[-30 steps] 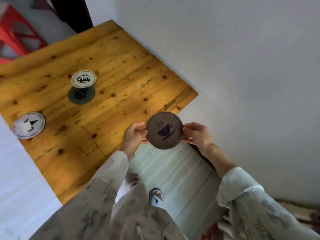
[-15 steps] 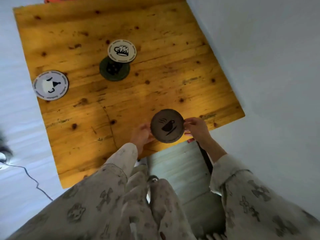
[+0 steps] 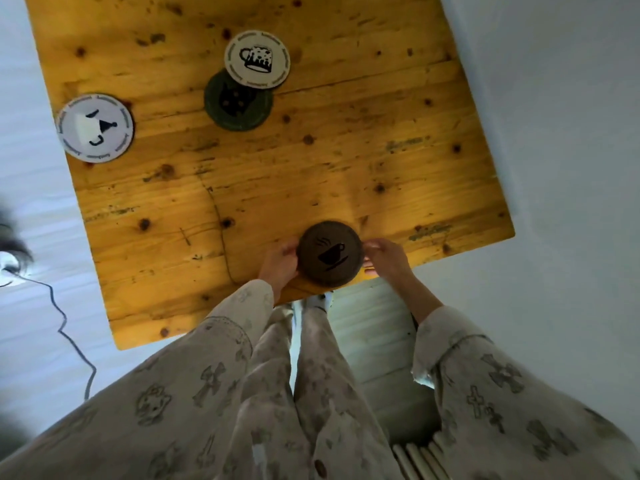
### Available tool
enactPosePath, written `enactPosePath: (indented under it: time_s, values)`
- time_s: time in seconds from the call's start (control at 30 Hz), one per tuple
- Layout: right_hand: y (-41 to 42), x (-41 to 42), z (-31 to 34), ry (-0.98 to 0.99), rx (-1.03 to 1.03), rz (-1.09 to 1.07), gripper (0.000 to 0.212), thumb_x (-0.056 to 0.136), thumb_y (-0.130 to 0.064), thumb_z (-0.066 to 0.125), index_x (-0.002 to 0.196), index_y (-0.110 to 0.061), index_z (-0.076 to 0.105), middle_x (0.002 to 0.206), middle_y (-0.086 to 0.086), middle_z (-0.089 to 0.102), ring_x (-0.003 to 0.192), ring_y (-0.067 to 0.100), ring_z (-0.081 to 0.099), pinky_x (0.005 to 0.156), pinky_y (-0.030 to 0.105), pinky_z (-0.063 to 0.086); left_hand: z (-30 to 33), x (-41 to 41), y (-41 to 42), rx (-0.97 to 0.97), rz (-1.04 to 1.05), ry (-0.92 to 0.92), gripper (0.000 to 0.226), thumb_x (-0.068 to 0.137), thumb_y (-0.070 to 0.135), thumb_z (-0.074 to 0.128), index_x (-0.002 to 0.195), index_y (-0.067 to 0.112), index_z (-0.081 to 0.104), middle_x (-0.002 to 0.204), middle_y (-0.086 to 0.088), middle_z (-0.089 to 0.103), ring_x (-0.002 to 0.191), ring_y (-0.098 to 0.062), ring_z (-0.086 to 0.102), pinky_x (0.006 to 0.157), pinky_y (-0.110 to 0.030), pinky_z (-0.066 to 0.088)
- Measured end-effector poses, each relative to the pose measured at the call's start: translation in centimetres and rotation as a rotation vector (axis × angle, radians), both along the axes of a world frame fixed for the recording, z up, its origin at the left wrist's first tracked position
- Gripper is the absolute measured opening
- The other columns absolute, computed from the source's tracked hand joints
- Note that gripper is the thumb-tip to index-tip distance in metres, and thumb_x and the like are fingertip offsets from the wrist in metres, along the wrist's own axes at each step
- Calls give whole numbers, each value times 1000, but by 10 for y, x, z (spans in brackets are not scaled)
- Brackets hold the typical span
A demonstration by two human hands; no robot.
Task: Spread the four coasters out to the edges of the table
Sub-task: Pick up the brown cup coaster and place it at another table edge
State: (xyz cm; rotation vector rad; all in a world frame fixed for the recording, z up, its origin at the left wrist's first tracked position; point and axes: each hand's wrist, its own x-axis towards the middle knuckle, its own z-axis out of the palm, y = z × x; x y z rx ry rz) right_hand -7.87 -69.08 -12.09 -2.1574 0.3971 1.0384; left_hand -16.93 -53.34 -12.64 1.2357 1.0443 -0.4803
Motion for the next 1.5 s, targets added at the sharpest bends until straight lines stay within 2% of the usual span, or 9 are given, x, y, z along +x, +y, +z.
enactPosePath:
  time_s: [0.23,0.53,0.67,0.8,0.93,1.03,1.17,1.27,1.5]
  values:
    - [-4,-1,-2,25,-5,9,23,92,-8,45,108,-5,60,110,25,66,99,38,65,86,45,56,-7,6,-3,47,-15,6,46,91,-2,28,123,14,56,128,-13,58,106,-27,53,97,-39,44]
    - [-7,-10,-7,154,95,-193,28,94,-12,47,118,-1,58,117,22,64,105,30,63,84,37,53,-14,9,-1,66,-87,35,53,89,-5,28,133,16,48,136,-9,51,122,-26,47,107,-46,39]
    - [-8,-12,-8,150,90,-206,28,95,-12,46,118,-2,58,119,20,63,103,28,61,84,36,52,-16,7,-2,81,-97,11,60,83,-11,29,132,16,50,118,-5,56,101,-18,52,97,-38,44]
    - [-7,-14,-6,113,81,-176,28,96,-13,43,118,-3,57,118,19,62,100,25,60,84,36,53,-18,5,-5,82,-80,-55,60,81,-15,29,130,12,51,132,-9,53,117,-22,48,102,-36,42]
    - [-4,-17,-2,5,-58,48,30,96,-14,39,113,-1,60,114,23,64,105,36,61,92,47,52,-18,2,-8,118,-67,-66,57,84,-13,29,134,11,46,135,-10,50,123,-25,46,102,-34,41]
    - [-2,-19,-1,-94,-115,189,32,94,-9,39,106,13,58,111,32,61,99,46,57,77,44,48,-20,1,-10,137,-74,-61,56,86,-11,30,135,12,43,138,-11,48,124,-24,46,99,-32,42]
    - [-4,-27,-2,-300,-196,523,36,93,-12,44,128,-4,49,137,22,42,124,37,40,103,45,37,-23,-7,-7,369,-296,-61,51,89,3,44,138,14,37,145,-15,33,129,-30,39,106,-36,35]
    - [-2,-32,-5,-482,-199,904,55,90,-16,51,142,-15,32,153,16,25,142,36,17,109,49,32,-22,-16,0,653,-577,-88,58,87,17,55,140,17,32,148,-14,25,135,-34,23,113,-45,25]
    - [25,-24,-21,-474,-254,1258,70,88,-34,57,146,-25,19,160,9,4,147,31,4,119,49,12,-31,-26,47,885,-863,-8,80,83,36,60,147,24,13,158,-13,-6,145,-34,-7,116,-57,2]
